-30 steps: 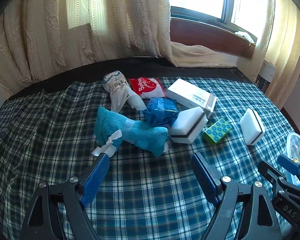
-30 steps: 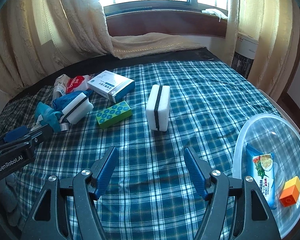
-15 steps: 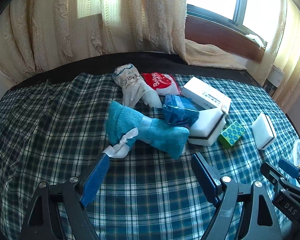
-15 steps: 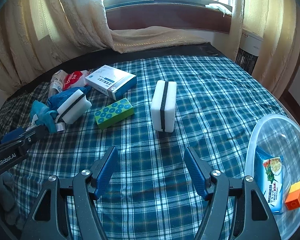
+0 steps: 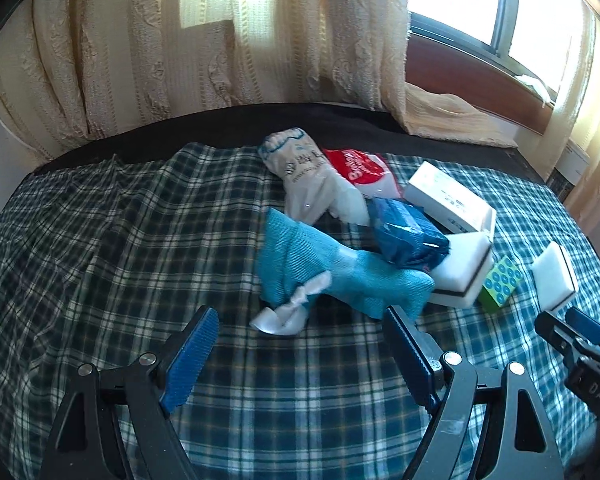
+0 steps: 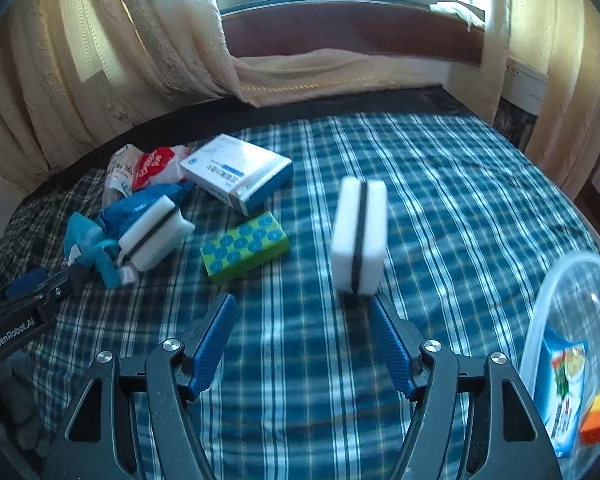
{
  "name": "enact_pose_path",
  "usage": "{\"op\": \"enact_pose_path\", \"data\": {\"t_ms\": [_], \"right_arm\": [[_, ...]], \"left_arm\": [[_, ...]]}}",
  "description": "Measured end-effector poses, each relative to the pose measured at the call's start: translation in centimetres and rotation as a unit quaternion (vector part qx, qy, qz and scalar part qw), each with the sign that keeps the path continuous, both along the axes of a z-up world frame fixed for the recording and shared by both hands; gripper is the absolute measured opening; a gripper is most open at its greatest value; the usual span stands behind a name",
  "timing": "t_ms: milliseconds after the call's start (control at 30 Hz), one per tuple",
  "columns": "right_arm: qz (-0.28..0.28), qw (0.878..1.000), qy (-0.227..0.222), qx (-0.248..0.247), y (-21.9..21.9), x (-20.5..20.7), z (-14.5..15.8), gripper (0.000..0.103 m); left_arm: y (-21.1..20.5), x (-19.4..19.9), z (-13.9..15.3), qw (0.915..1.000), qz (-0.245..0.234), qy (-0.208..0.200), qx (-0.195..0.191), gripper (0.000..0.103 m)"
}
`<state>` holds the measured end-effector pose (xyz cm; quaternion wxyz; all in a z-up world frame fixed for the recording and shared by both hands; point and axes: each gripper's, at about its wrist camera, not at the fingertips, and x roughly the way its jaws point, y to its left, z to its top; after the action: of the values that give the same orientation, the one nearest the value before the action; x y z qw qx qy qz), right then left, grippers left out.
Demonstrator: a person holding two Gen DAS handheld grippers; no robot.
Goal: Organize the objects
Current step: 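Grasp the white sponge with the right gripper and lift it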
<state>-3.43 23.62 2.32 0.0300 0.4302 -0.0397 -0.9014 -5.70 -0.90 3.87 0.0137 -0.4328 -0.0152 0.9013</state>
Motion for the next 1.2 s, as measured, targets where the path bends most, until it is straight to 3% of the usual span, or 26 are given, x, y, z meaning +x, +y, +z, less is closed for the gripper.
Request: {"op": "enact_pose_path", "data": {"t_ms": [67,233,600,800,1200], "right_arm": [[0.007,1.000,0.001,-0.006,-0.3,-0.9,-0.1,0.082],[0.014,1.000,0.009,0.003,-1.0,-2.1,0.1,0.089],[0.052,0.995,0.044,0.068,-4.4,-3.8,0.5,0.092],[0.056,0.994,0.042,0.082,-4.7,-3.9,0.0,0.093],[0.017,0.999,0.027,0.023,-0.5,-2.3,0.0,0.093]], "left_arm": [[-0.6,-0.1,0.1,1.0000,0.008,0.002,0.001,0.087],[-1.7,-0.5,-0.1,0.9998,0.021,-0.001,0.004,0.087],[-2.5,-1.2,-0.7,0.9994,0.029,-0.015,0.014,0.087],[-2.8,-1.2,-0.6,0.9992,0.029,-0.016,0.021,0.087],[-2.9,-0.9,-0.2,0.9993,0.024,-0.009,0.028,0.087]]}}
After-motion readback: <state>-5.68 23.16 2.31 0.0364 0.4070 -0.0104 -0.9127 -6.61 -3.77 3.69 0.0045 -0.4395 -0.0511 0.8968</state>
